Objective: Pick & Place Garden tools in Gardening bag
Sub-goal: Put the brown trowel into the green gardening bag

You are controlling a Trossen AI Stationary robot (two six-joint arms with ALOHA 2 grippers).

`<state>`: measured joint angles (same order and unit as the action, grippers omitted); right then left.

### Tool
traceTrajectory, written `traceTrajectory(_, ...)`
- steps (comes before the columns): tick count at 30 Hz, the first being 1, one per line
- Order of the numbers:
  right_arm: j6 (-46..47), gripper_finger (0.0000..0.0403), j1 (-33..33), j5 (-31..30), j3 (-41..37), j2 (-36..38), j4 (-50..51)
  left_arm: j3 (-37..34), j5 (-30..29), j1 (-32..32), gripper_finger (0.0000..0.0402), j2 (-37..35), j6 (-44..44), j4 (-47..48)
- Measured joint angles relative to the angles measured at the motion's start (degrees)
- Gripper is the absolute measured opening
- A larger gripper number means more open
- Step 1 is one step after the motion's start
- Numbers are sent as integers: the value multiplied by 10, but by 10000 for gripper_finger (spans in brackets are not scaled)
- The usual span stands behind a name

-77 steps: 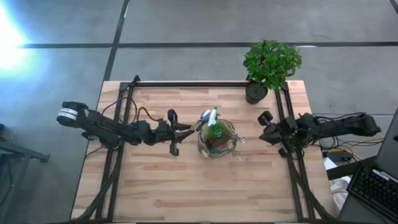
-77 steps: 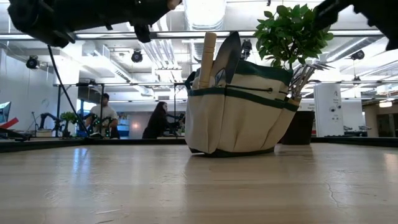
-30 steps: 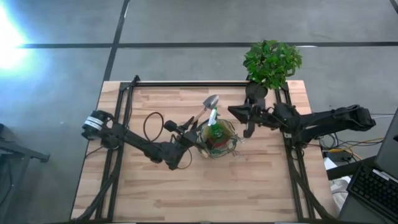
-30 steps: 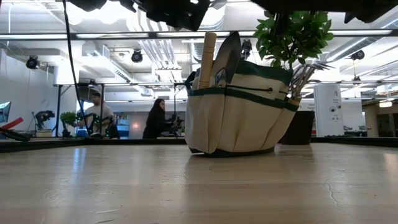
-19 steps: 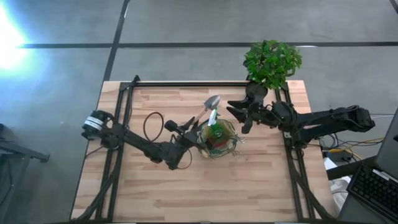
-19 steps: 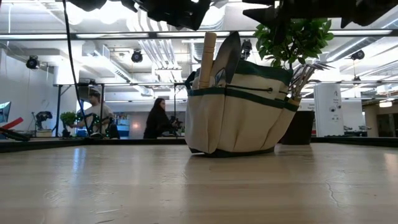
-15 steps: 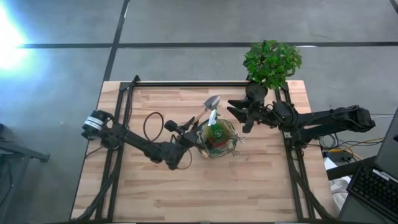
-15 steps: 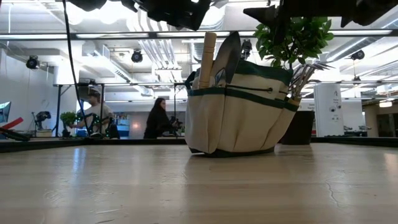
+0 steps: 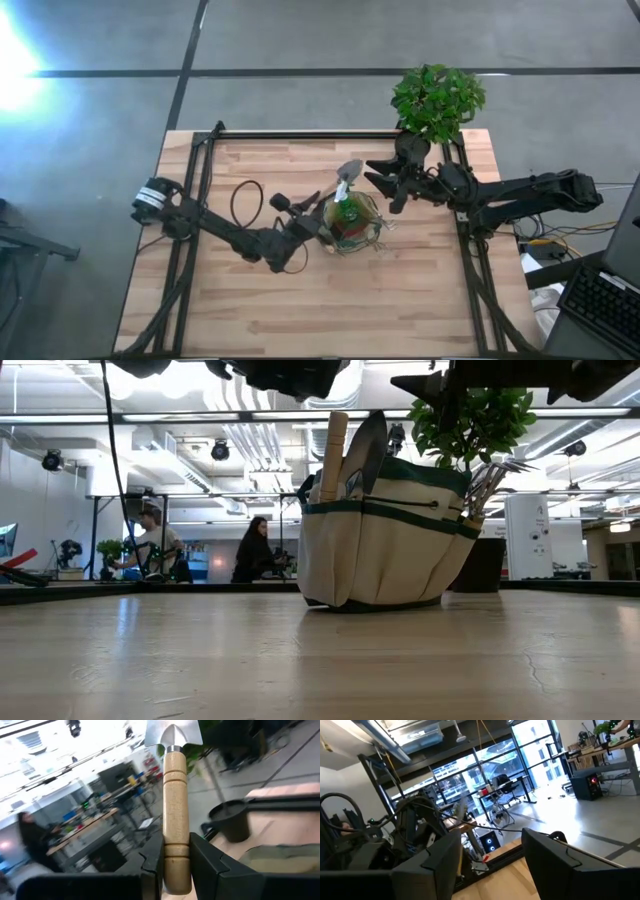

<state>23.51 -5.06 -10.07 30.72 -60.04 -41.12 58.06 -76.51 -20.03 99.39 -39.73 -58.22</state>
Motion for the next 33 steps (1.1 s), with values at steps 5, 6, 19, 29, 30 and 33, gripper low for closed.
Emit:
traceTrajectory(5,-1,201,0,0,0,-1,-5,0,17,2,66,0,9,0)
traceTrajectory(6,-1,201,0,0,0,-1,-9,0,17,3,66,0,12,0)
traceTrajectory(19,-5,191,0,15,0,-1,-34,0,50,26,66,2,78,49)
traceTrajectory(29,-6,189,0,15,0,-1,-41,0,85,31,66,2,99,58)
traceTrajectory(30,-6,189,0,15,0,-1,-42,0,86,31,66,2,100,58)
traceTrajectory(33,-6,189,0,11,0,-1,-46,0,92,33,66,2,106,59)
